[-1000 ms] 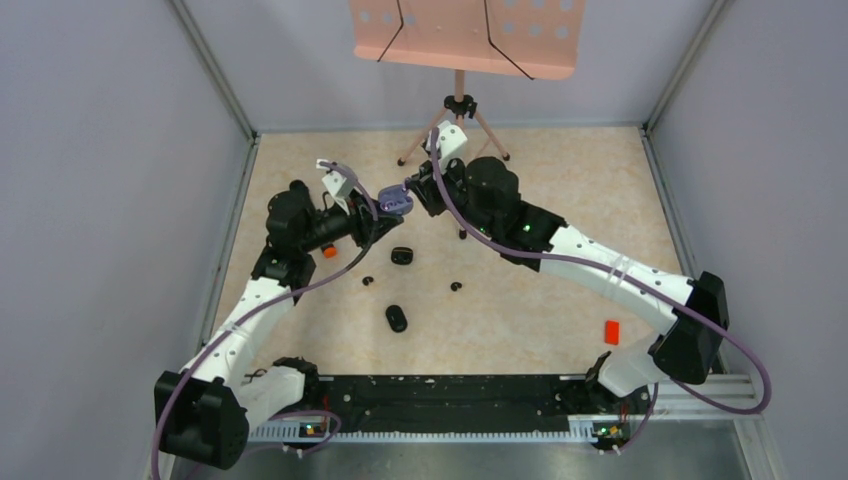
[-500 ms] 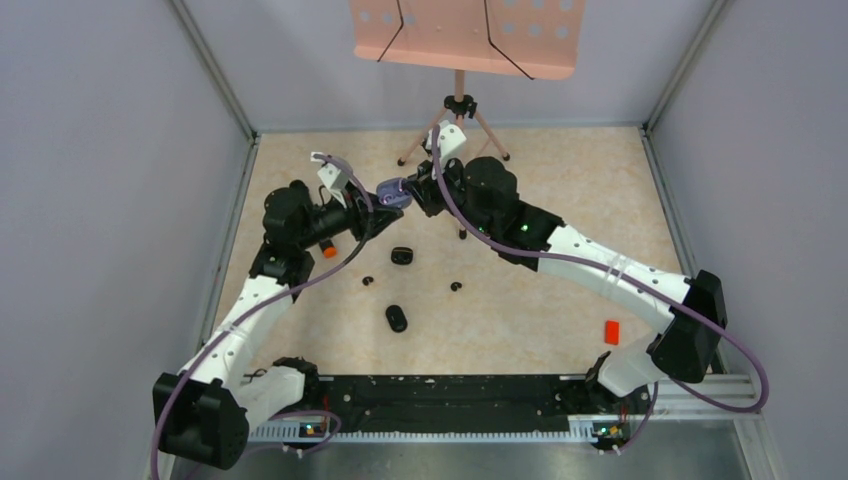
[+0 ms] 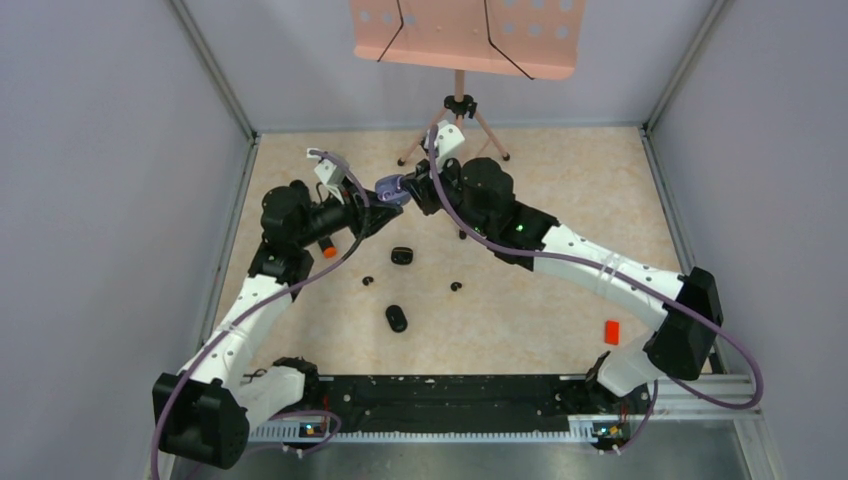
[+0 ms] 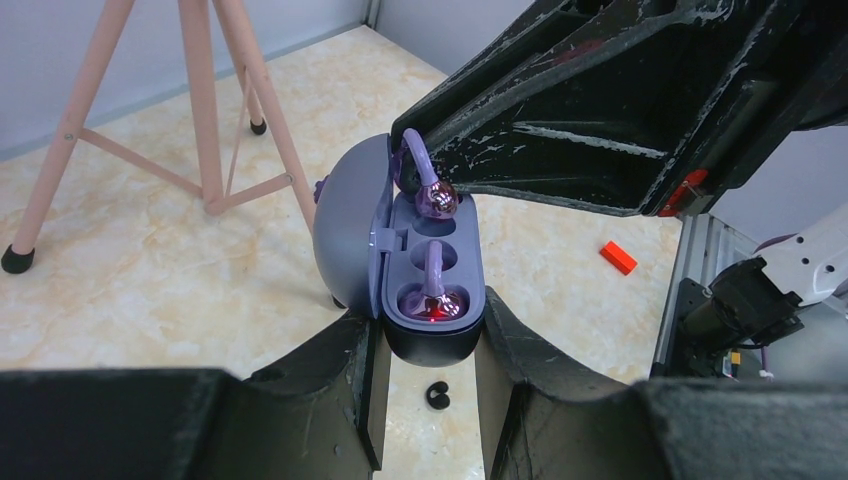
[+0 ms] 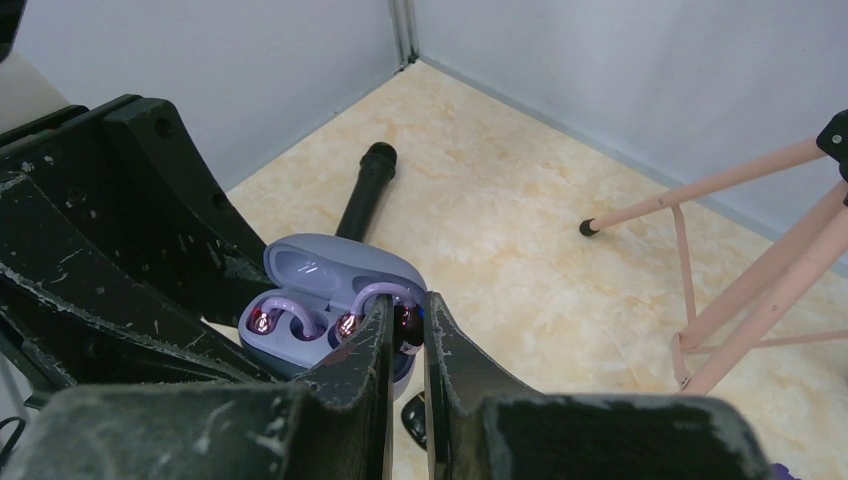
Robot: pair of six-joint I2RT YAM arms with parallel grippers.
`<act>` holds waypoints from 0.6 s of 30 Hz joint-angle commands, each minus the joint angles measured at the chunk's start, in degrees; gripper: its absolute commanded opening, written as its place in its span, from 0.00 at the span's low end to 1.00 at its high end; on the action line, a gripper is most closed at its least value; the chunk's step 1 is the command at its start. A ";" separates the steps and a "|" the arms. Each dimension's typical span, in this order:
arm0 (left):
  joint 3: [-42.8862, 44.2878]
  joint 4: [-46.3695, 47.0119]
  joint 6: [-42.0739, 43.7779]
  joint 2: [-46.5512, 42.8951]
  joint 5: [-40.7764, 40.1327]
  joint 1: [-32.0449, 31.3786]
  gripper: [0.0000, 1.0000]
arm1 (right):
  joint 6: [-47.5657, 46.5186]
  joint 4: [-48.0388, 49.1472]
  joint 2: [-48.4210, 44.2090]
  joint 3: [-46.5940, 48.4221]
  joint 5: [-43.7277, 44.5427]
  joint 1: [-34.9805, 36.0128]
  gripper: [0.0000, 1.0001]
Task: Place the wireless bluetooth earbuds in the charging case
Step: Insert the right earbud into the right side groove of the charging case.
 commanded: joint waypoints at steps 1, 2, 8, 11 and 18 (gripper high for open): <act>3.01 4.52 -0.79 -0.09 0.55 0.14 0.00 | 0.94 2.17 1.34 0.19 -0.50 0.04 0.00; 3.05 4.39 -0.59 -0.12 0.00 0.18 0.00 | 1.14 2.04 1.38 0.27 -0.76 0.06 0.00; 2.97 3.52 0.40 -0.33 -5.61 0.39 0.00 | 1.02 -1.24 1.43 1.20 -1.33 0.08 0.00; 3.01 3.25 0.44 -0.24 -8.41 1.23 0.00 | 0.24 -3.52 1.29 1.61 -1.35 0.08 0.00; 2.34 4.01 0.62 -0.33 -7.12 1.77 0.00 | -3.00 -8.31 0.79 2.60 -0.92 -0.25 0.19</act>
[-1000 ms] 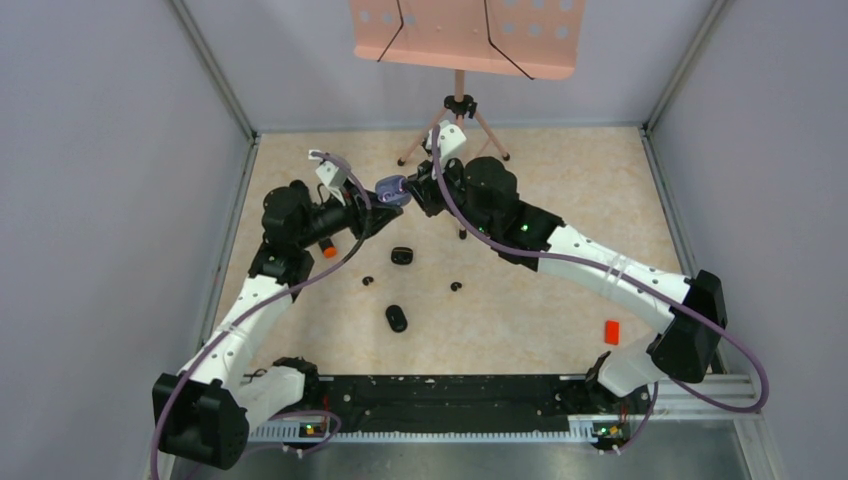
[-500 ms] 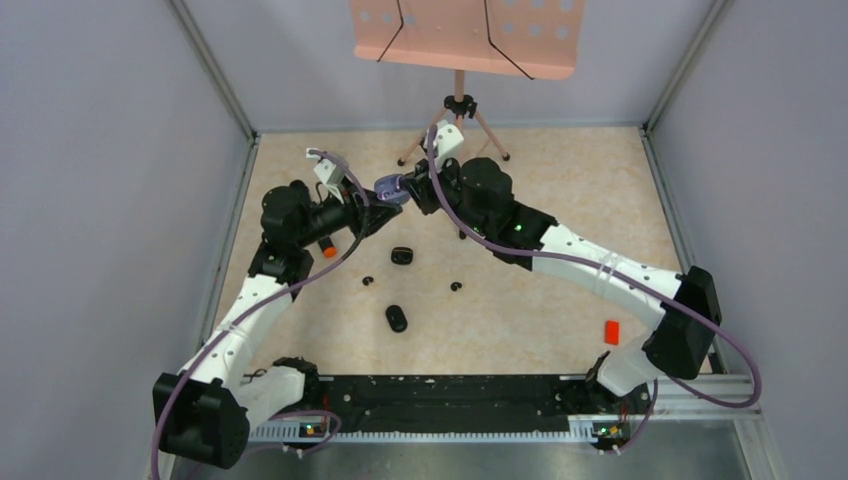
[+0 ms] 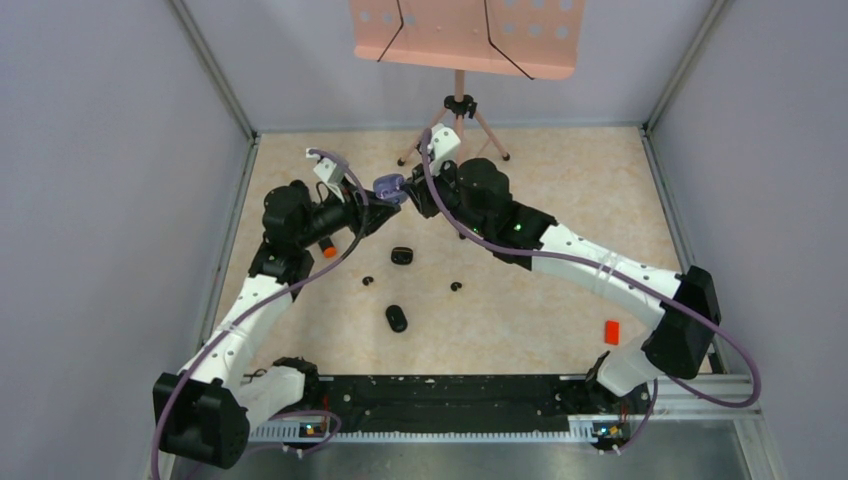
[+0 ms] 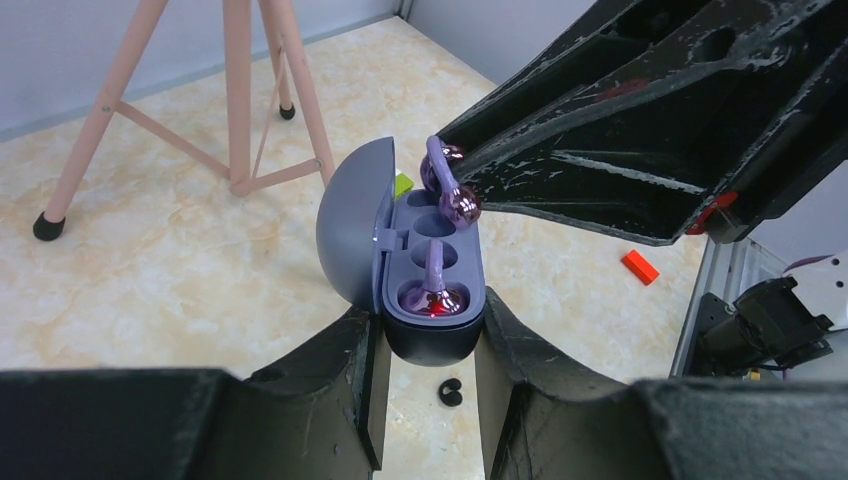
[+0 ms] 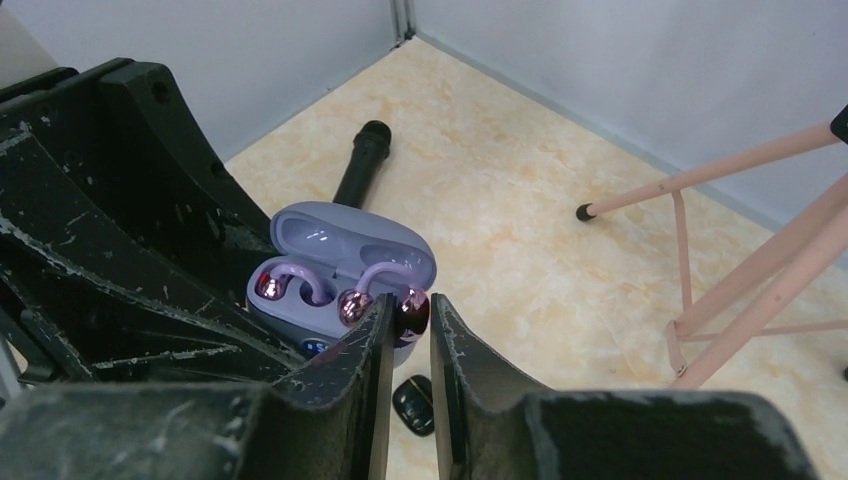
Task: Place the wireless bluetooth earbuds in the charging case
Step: Insert the right earbud into the right side groove of the charging case, then close the charging case with the earbuds inside.
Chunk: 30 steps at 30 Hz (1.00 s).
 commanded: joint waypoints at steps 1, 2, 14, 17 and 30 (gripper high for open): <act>2.04 6.16 0.55 -0.53 -2.82 1.33 0.00 | -2.91 -7.86 -0.17 2.83 -0.78 -0.37 0.20; 1.74 6.31 0.62 -0.62 -2.57 1.33 0.00 | -3.34 -8.66 -0.08 3.11 -1.11 -0.47 0.20; -0.28 7.74 2.79 -1.23 0.67 1.33 0.00 | -6.46 -16.19 -2.03 4.80 -10.13 -2.57 0.27; -1.17 8.14 5.22 -1.17 3.80 1.33 0.00 | -6.33 -17.80 -3.23 5.45 -16.33 -5.12 0.34; -2.70 5.44 14.66 -1.07 23.19 -0.25 0.00 | -27.57 -27.80 -2.73 6.64 -49.19 -13.03 0.79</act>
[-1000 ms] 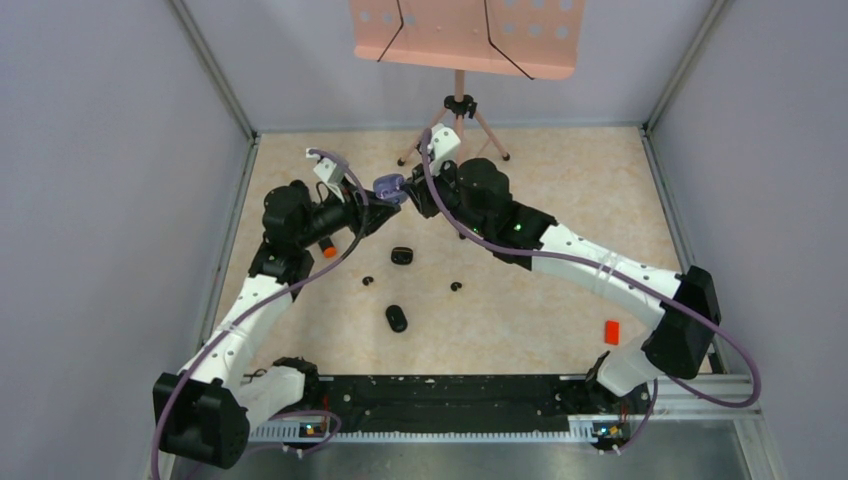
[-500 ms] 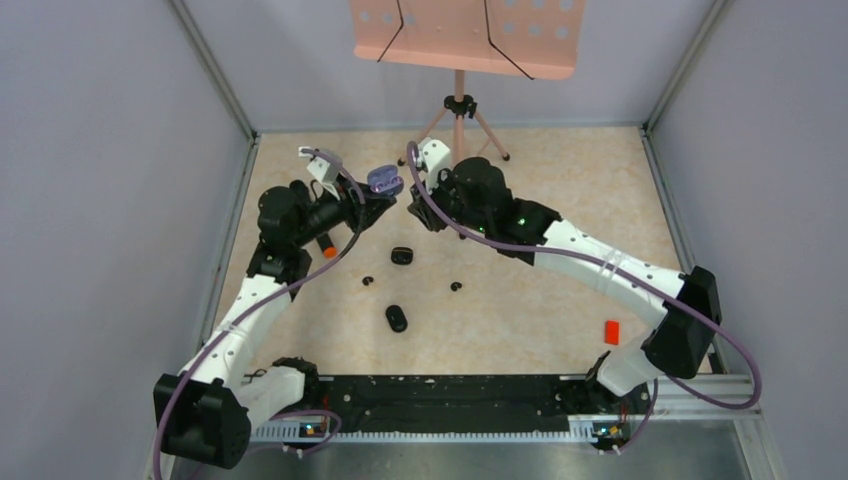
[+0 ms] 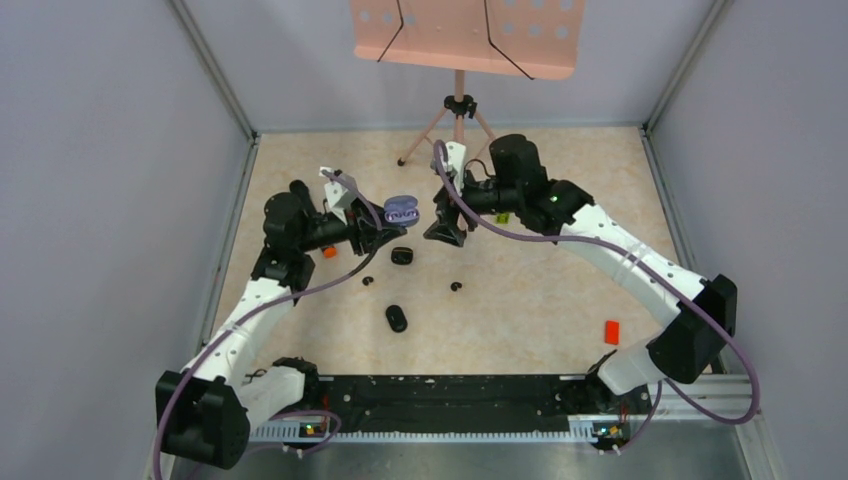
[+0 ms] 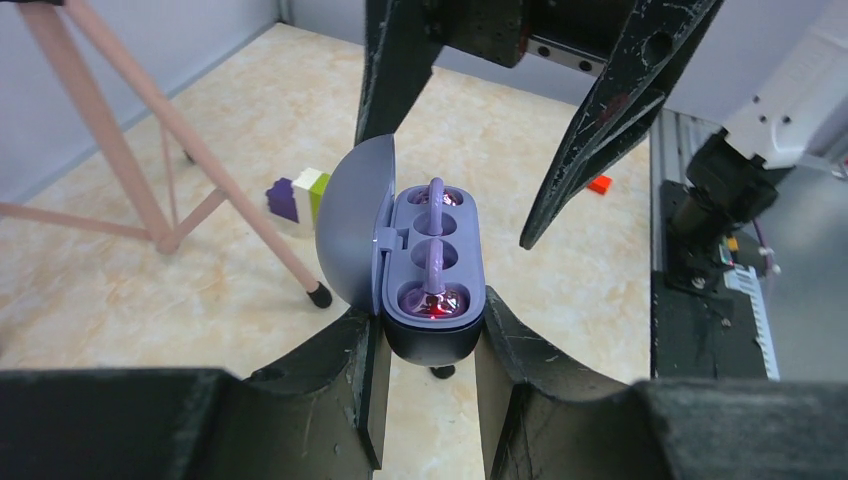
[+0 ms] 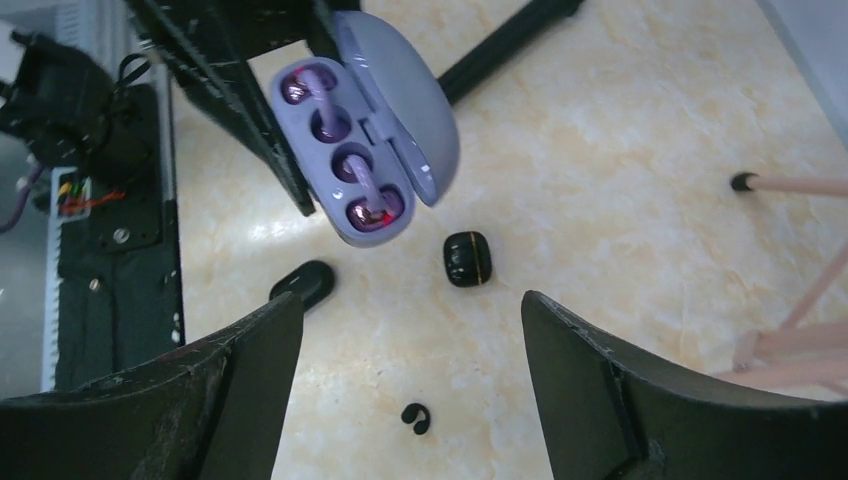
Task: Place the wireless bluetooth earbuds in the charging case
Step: Close the charging case with the earbuds inside.
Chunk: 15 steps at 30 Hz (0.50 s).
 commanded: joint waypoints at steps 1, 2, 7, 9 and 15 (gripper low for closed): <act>1.11 -2.06 6.97 -1.02 8.25 -1.17 0.00 | -10.50 -3.39 0.46 3.82 -12.29 0.33 0.79; 1.67 -4.54 9.84 -1.07 8.51 -1.48 0.00 | -10.94 -3.17 1.10 4.23 -13.59 0.38 0.79; 3.88 -11.08 15.26 -0.07 8.83 -2.82 0.00 | -9.91 -0.46 4.04 5.94 -15.84 1.75 0.79; 4.35 -11.02 14.19 0.81 7.53 -3.26 0.00 | -11.26 -0.96 4.24 6.29 -17.06 2.69 0.78; 5.23 -6.84 1.42 4.35 -2.31 -3.32 0.00 | -15.81 -3.90 0.75 5.80 -11.55 4.55 0.75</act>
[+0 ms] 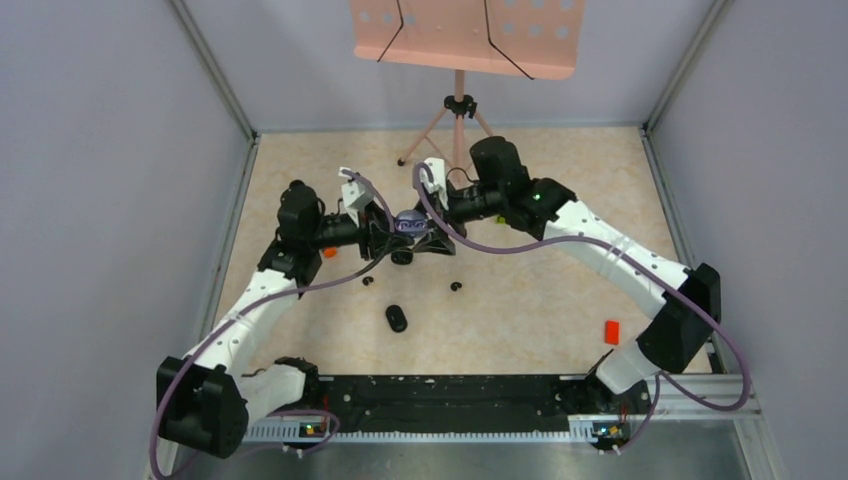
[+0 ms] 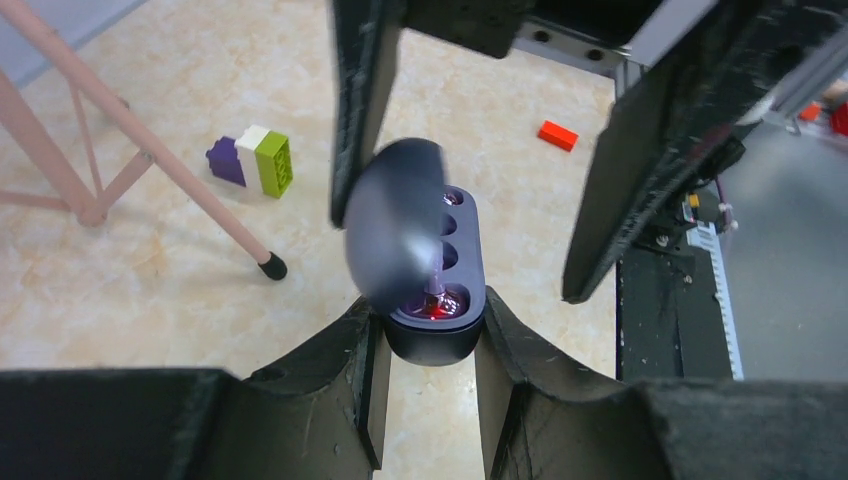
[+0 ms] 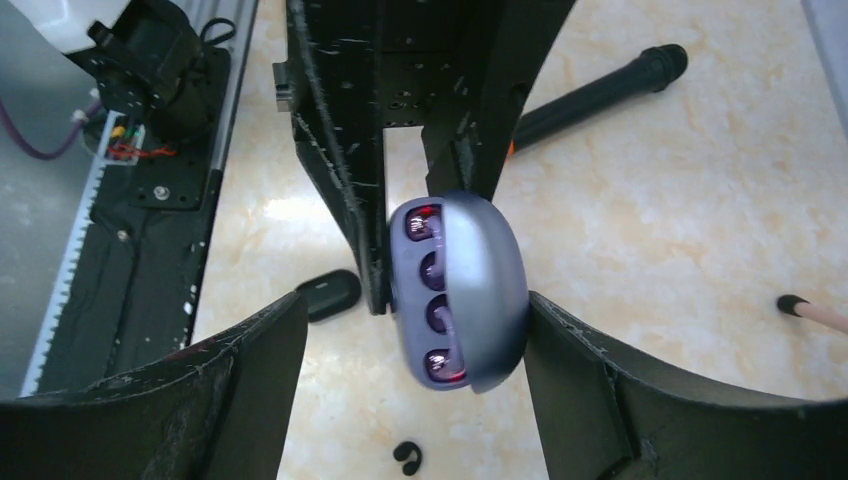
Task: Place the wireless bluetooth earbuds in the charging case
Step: Close the charging case with the earbuds inside, then place the charging case with the earbuds at the center of the board.
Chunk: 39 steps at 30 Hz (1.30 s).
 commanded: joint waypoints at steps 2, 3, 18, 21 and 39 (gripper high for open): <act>3.11 2.46 -8.54 3.32 -8.25 -0.18 0.00 | -5.20 -0.57 -6.78 1.27 6.10 1.01 0.75; 3.24 1.91 -9.04 3.98 -9.03 -0.15 0.00 | -5.24 -0.16 -8.63 0.06 9.42 1.01 0.75; -4.65 -10.25 -7.05 17.91 -8.02 -2.35 0.08 | 10.64 -8.98 -27.46 -26.47 29.09 -14.37 0.82; -2.46 -14.32 -7.12 23.14 -12.08 -3.78 0.09 | 11.59 -8.92 -25.90 -26.91 28.67 -14.35 0.83; 9.86 -17.32 -14.07 38.01 -26.35 -8.81 0.36 | 10.05 -3.88 -25.01 -28.40 29.58 -14.37 0.83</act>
